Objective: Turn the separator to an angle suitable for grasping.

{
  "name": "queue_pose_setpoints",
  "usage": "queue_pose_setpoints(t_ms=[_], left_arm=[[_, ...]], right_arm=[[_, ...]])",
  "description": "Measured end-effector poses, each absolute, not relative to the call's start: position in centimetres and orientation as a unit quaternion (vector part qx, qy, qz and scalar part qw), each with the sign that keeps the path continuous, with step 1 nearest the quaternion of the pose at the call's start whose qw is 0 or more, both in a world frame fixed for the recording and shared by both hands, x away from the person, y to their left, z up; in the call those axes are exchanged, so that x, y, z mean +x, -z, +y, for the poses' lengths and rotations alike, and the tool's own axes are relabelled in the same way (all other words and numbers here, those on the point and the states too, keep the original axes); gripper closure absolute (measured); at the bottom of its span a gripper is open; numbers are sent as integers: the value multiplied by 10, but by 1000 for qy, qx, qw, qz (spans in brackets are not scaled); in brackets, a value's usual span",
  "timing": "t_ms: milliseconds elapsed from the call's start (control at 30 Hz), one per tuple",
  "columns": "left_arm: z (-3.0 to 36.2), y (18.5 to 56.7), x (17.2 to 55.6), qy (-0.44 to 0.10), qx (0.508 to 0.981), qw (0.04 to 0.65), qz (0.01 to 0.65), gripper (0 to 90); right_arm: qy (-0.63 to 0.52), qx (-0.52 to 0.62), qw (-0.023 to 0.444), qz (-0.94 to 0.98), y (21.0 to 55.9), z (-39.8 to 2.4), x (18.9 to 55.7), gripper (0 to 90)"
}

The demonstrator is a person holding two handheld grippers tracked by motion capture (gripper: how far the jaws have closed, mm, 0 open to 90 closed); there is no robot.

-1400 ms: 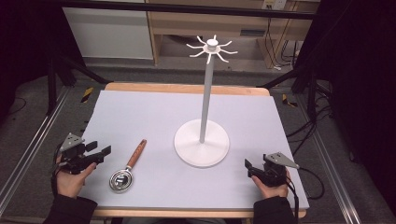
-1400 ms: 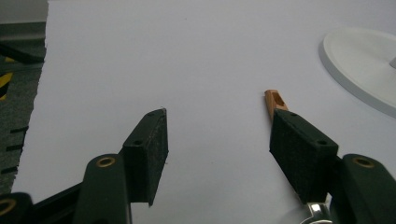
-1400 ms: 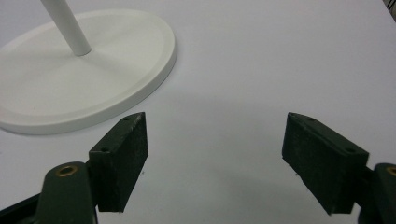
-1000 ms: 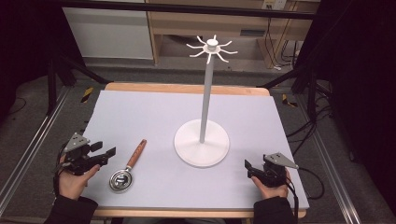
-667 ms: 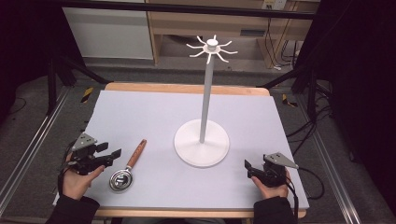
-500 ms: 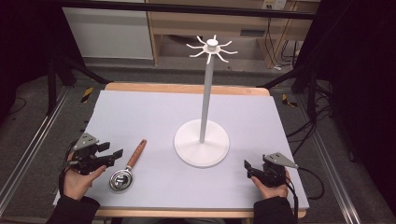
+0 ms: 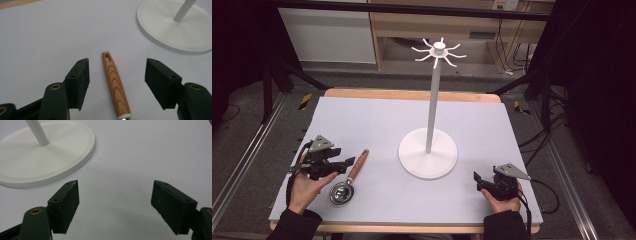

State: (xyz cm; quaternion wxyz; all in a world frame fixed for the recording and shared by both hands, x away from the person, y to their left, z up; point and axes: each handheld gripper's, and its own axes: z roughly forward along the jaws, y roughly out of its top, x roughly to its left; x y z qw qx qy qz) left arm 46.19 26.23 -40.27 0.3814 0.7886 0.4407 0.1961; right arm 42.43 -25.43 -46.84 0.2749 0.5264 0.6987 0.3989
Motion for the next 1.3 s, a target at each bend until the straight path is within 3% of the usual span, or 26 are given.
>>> queue_pose_setpoints(t_ms=[1300], left_arm=[[232,408,494,-160,833,304,434,413]], right_arm=[[-397,524,268,704,469,-254,425,272]])
